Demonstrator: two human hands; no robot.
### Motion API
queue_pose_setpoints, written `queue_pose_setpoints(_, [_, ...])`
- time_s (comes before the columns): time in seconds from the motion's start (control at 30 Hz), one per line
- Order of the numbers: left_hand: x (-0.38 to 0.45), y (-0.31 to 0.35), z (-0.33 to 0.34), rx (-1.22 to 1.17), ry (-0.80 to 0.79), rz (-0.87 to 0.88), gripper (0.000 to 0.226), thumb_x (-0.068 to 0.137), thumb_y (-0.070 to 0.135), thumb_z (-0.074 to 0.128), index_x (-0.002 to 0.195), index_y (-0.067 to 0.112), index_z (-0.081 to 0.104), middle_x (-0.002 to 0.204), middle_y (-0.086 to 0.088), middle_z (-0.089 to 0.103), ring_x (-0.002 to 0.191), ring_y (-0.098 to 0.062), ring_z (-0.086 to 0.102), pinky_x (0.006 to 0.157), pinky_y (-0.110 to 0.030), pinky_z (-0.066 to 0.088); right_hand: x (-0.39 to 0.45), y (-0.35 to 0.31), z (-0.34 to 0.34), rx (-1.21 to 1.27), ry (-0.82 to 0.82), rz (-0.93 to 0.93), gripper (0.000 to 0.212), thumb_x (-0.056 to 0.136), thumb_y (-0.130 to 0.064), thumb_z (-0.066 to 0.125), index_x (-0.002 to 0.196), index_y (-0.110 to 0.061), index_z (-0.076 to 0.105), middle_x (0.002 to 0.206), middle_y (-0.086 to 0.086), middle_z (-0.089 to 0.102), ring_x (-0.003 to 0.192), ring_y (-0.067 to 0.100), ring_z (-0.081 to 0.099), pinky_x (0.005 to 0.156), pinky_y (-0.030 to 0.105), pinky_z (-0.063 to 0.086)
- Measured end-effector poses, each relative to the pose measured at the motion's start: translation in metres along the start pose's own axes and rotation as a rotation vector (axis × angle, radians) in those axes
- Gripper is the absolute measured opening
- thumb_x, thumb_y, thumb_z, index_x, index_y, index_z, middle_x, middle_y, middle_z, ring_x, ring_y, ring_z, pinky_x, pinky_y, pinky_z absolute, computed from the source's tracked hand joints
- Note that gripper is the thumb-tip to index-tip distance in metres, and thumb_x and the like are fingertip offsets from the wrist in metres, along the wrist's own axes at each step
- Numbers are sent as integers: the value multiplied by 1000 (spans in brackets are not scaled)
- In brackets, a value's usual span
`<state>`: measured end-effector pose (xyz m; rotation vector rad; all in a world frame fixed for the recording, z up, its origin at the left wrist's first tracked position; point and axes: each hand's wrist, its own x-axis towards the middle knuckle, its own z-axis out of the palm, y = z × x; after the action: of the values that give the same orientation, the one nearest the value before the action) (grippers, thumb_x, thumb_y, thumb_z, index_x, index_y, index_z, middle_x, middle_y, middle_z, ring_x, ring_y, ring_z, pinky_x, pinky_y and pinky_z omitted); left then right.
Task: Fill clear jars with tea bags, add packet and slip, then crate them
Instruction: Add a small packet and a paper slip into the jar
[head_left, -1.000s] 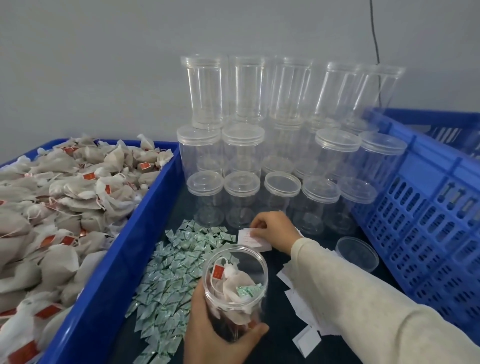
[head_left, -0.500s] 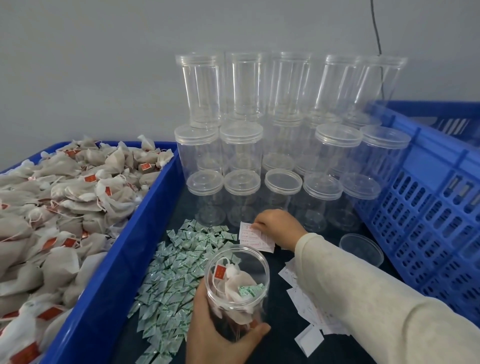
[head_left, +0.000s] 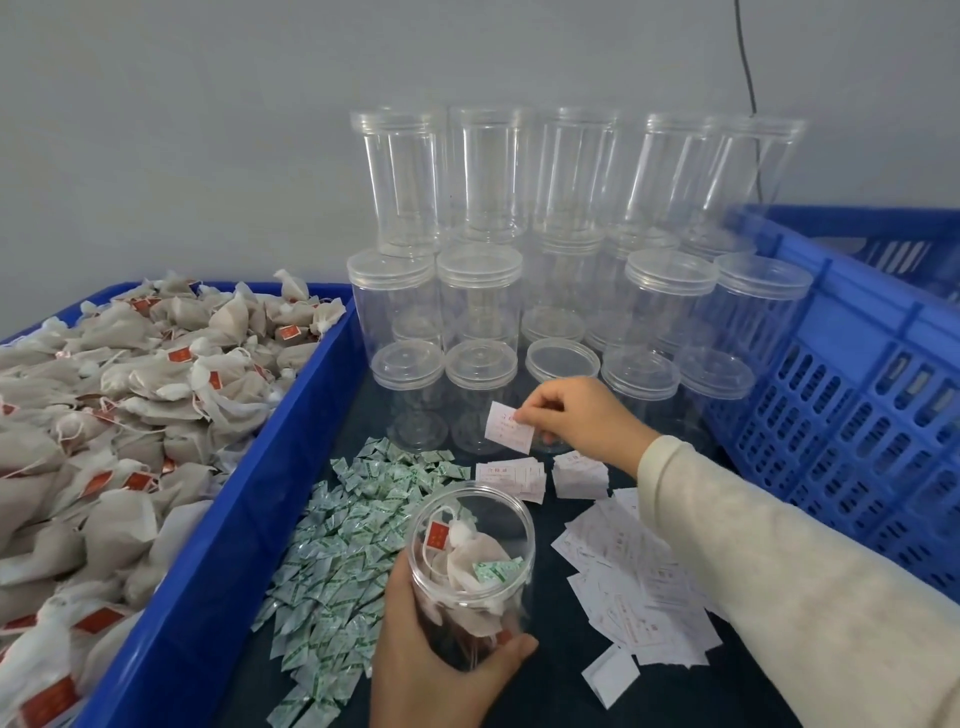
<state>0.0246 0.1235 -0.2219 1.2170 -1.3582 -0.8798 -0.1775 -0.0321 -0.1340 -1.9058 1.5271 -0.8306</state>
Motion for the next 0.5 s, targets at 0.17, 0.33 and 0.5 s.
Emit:
queue_pose_setpoints(0.17, [0, 2, 3, -72, -44, 13, 107, 27, 42, 91, 112, 74, 34, 113, 31, 60, 104, 10, 58, 79, -9, 45, -30, -57, -35, 268, -80, -30, 11, 78, -19, 77, 70, -25, 74, 79, -1, 75, 59, 4, 63, 59, 14, 53])
queue_pose_setpoints(0.33, [-2, 9, 6, -114, -56, 84, 104, 33, 41, 91, 121, 61, 39, 118, 28, 59, 109, 7, 58, 88, -10, 47, -77, -95, -45, 384, -461, 30, 9, 68, -30, 76, 76, -28, 78, 77, -2, 74, 59, 4, 56, 53, 12, 44])
queue_pose_setpoints(0.5, [-7, 17, 13, -108, -68, 101, 105, 37, 43, 90, 126, 54, 36, 123, 27, 56, 117, 4, 53, 92, -14, 46, -100, -96, -35, 120, -517, 87, 6, 83, -28, 74, 78, -30, 77, 78, -3, 72, 65, 11, 49, 58, 19, 40])
